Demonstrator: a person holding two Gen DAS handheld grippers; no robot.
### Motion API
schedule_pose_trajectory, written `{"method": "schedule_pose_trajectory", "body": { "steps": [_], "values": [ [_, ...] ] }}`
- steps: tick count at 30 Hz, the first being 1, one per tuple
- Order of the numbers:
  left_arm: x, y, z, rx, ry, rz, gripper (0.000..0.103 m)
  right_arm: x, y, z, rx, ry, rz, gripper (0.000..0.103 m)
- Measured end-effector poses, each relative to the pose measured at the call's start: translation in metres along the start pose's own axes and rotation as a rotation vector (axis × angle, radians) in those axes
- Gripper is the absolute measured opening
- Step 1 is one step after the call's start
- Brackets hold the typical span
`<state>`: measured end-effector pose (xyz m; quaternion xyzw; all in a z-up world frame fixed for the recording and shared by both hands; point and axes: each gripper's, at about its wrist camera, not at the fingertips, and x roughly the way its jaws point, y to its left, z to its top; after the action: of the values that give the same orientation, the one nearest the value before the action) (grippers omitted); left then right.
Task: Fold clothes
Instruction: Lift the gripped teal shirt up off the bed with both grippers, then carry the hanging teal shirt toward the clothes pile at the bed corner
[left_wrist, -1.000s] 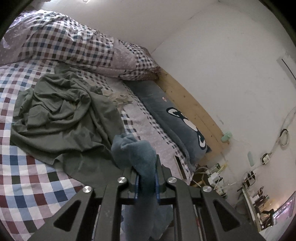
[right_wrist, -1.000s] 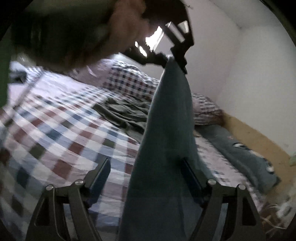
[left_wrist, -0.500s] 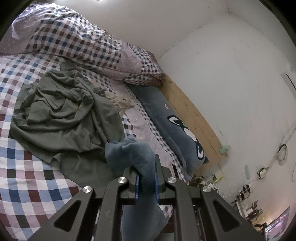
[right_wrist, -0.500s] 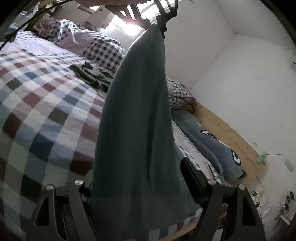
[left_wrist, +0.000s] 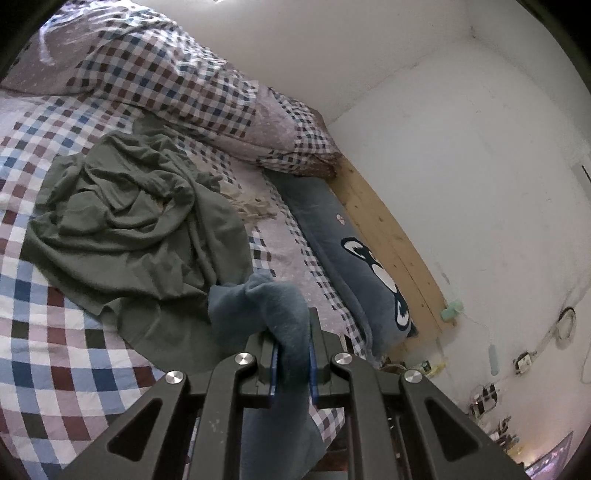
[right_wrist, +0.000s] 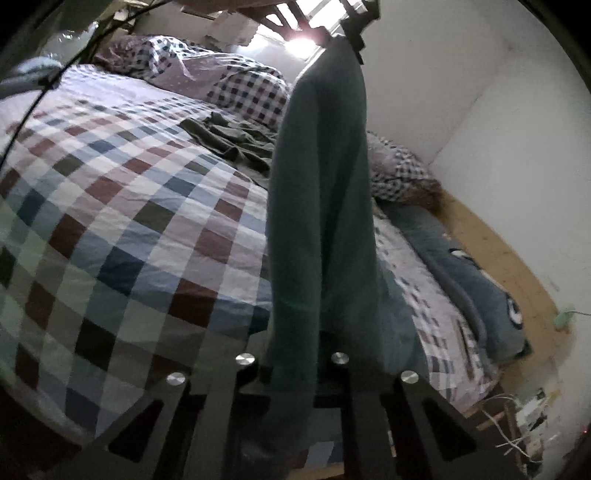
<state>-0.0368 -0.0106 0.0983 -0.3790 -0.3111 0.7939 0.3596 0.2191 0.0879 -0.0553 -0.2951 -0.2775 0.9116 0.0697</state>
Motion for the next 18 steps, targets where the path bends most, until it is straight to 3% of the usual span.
{"method": "schedule_pose_trajectory", "body": {
  "steps": [3,9,18],
  "values": [
    [-0.007,0.0,-0.001,-0.025,-0.014,-0.013,0.011,-0.01,-0.024,0.003,0.014,0.011,0.101,0.006],
    [-0.044,-0.01,-0.007,-0.066,-0.086,-0.044,0.011,-0.044,-0.078,0.017,-0.018,-0.005,0.196,0.005],
    [-0.151,-0.017,-0.03,-0.164,-0.28,-0.016,0.011,-0.082,-0.156,0.072,-0.158,-0.136,0.133,0.005]
  ]
}}
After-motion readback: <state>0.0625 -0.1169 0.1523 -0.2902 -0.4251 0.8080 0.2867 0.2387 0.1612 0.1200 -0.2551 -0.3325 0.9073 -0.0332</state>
